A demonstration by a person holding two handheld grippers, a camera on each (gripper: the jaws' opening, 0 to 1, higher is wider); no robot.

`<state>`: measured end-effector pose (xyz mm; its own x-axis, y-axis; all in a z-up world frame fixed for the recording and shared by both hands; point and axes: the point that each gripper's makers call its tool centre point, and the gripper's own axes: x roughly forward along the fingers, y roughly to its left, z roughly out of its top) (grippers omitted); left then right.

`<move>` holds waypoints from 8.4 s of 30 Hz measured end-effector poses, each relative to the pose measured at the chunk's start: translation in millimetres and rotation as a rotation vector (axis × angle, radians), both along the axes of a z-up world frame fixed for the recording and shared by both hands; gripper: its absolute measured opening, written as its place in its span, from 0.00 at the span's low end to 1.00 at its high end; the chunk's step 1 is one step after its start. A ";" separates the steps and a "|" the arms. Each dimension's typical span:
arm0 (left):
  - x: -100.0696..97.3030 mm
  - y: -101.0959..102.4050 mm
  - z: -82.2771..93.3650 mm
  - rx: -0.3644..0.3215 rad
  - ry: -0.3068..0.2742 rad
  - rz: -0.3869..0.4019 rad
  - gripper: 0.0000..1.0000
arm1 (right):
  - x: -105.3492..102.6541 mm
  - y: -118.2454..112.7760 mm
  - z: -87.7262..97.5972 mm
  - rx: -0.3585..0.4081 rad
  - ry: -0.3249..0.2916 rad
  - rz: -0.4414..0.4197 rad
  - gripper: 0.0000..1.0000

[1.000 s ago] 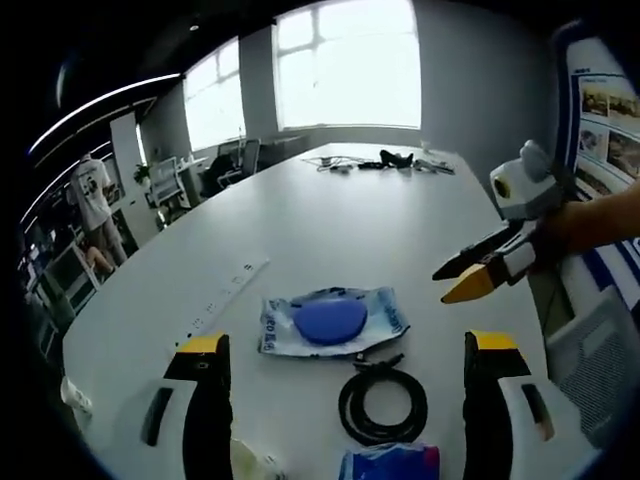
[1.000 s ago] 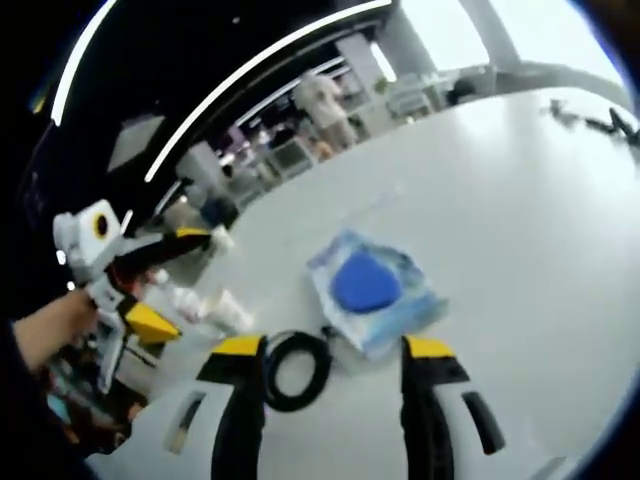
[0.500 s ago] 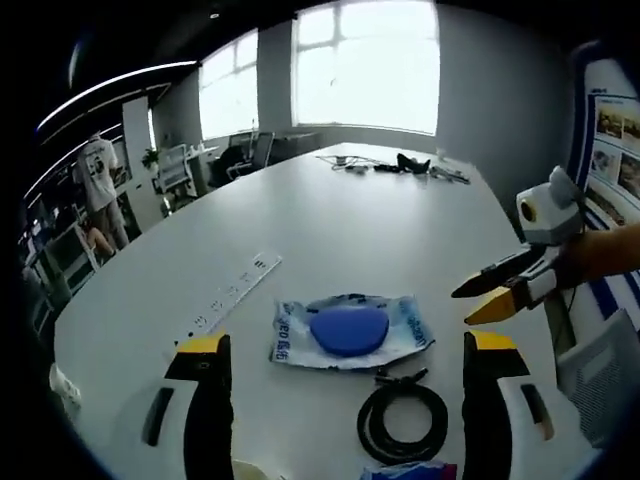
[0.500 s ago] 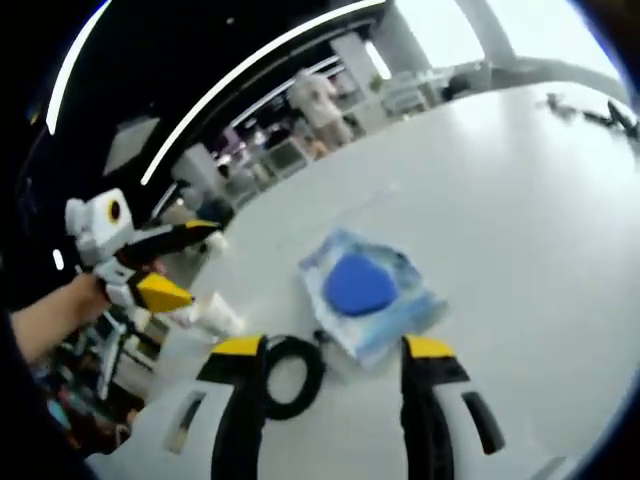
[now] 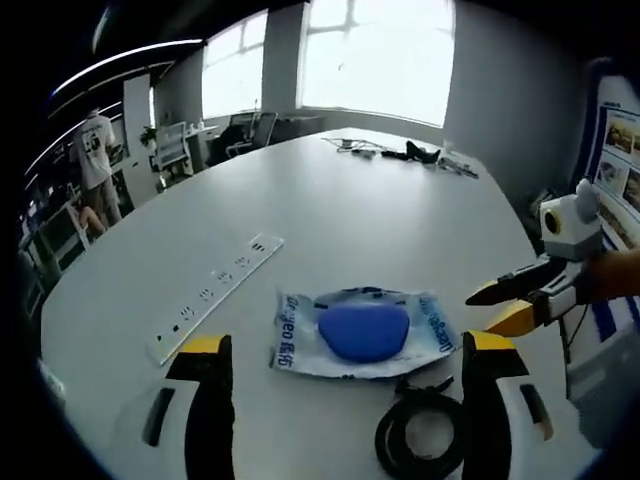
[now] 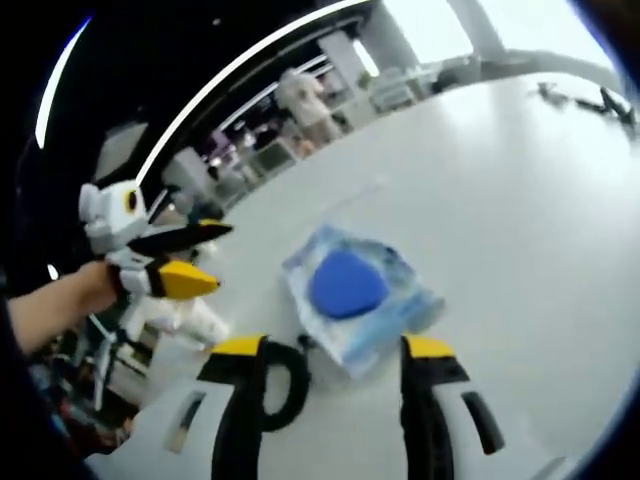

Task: Arrange the tabletop items into an orderly group along one side of the table until the central work area is clear of visible clutter.

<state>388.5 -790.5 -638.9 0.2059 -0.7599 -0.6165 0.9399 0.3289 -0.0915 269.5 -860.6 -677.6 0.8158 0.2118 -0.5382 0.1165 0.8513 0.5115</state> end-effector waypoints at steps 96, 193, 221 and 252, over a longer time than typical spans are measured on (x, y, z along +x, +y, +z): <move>40.8 3.4 -57.4 0.151 0.048 0.119 0.00 | 10.7 -23.6 -35.8 0.029 0.016 -0.184 0.00; -25.9 126.0 -19.1 0.152 -0.139 0.640 0.01 | 53.6 25.2 29.7 -0.226 -0.101 0.333 0.00; -25.7 133.8 -58.0 0.217 -0.066 0.688 0.01 | 57.4 32.5 -11.9 -0.208 -0.030 0.355 0.00; -25.9 143.7 -79.9 0.260 -0.022 0.722 0.01 | 63.6 39.4 -31.0 -0.185 0.008 0.355 0.00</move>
<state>362.6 -646.8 -718.8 0.6099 -0.2636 -0.7473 0.4848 0.8701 0.0888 333.1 -821.2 -708.7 0.7047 0.3787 -0.6000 -0.1985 0.9171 0.3458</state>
